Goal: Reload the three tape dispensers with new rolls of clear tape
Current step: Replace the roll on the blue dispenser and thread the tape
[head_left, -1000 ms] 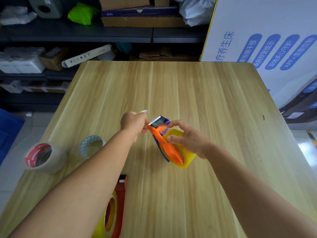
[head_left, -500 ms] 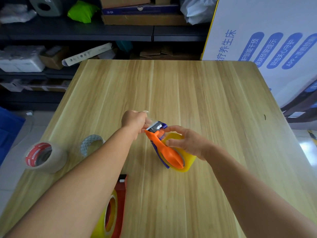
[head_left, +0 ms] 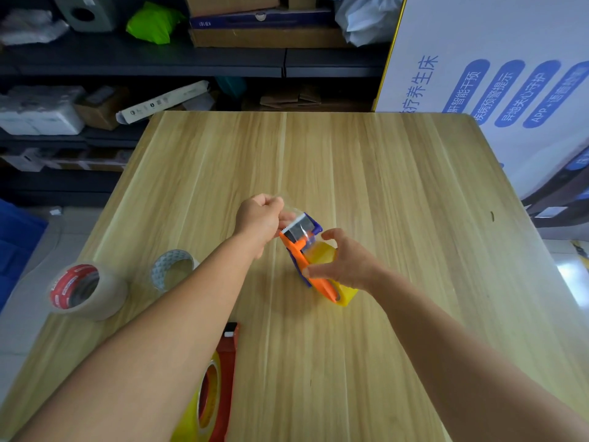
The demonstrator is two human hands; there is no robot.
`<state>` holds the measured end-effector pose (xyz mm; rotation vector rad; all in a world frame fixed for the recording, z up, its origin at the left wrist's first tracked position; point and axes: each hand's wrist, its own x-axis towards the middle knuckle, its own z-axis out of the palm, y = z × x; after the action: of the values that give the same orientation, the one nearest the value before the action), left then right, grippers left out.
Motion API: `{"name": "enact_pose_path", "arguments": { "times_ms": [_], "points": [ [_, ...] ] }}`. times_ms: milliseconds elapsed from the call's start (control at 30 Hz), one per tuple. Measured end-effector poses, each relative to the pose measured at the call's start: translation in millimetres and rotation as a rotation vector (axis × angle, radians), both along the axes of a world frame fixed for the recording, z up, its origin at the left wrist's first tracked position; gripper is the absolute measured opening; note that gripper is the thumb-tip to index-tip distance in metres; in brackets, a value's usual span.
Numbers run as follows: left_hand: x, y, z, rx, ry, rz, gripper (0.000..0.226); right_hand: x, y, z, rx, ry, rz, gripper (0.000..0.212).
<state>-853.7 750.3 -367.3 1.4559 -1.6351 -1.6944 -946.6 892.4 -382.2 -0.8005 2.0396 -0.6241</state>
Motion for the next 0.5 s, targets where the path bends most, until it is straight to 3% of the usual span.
{"name": "enact_pose_path", "arguments": {
  "times_ms": [167, 333, 500],
  "points": [
    [-5, 2, 17, -0.210, -0.033, -0.092, 0.016, 9, -4, 1, 0.002, 0.173, -0.027, 0.086],
    [-11, -2, 44, -0.390, -0.046, -0.142, 0.015, 10, -6, 8, -0.031, 0.182, -0.093, 0.073],
    [-20, -16, 76, -0.436, 0.010, -0.122, 0.018, 6, -6, 16, -0.132, 0.142, -0.147, 0.074]
  ]
}}
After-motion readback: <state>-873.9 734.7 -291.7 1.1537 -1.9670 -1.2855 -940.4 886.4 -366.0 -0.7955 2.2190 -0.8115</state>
